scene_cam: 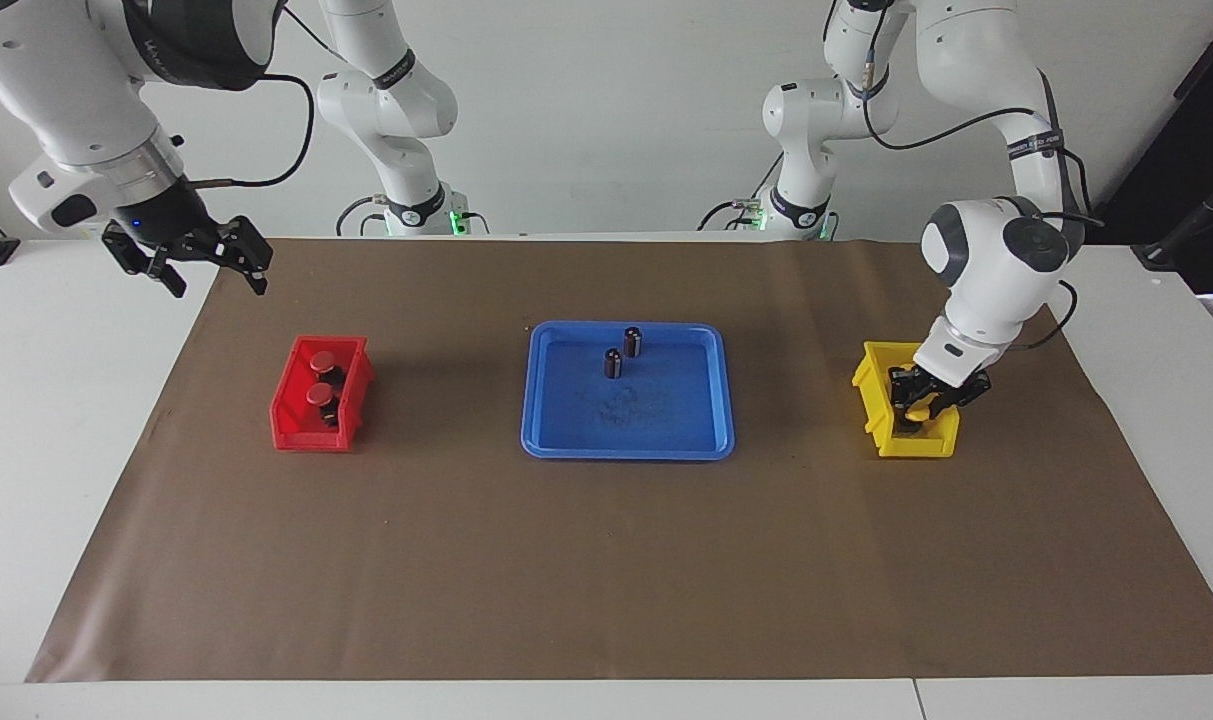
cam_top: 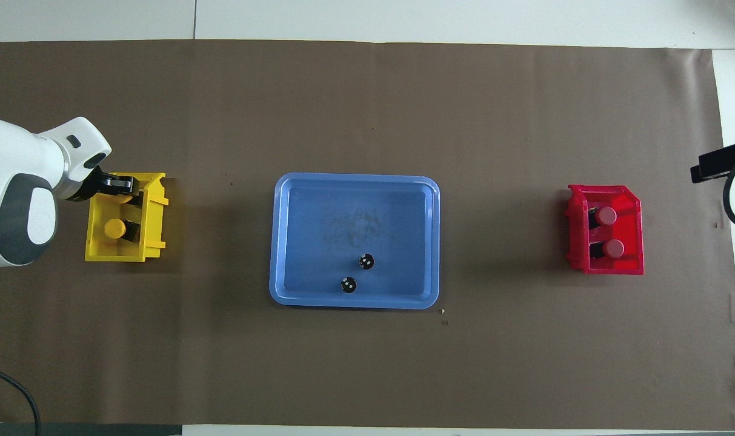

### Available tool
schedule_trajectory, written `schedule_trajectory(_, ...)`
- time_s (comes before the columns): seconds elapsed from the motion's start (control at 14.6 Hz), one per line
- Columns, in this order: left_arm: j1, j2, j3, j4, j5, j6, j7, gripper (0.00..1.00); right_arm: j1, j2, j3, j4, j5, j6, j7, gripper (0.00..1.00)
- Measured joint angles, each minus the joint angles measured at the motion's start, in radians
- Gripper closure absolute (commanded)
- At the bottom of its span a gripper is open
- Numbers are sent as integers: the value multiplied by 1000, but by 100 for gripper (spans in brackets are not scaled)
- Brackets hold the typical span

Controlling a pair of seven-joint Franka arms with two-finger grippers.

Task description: Sort red and yellow buttons by color

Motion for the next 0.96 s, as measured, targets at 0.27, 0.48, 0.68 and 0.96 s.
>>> schedule_trajectory(0.27, -3, -15, -8, 187, -1, -218, 3, 0, 0, 0, 0, 0, 0, 0, 0, 0)
schedule_trajectory(0.48, -4, -54, -16, 314, -1, -375, 3, 0, 0, 0, 0, 0, 1, 0, 0, 0)
schedule_trajectory(0.68, -4, -77, -16, 451, -1, -567, 10, 0, 1, 0, 0, 0, 1, 0, 0, 0)
schedule_trajectory(0.96, -4, -79, -17, 501, -1, -679, 51, 0, 4, 0, 3, 0, 1, 0, 0, 0)
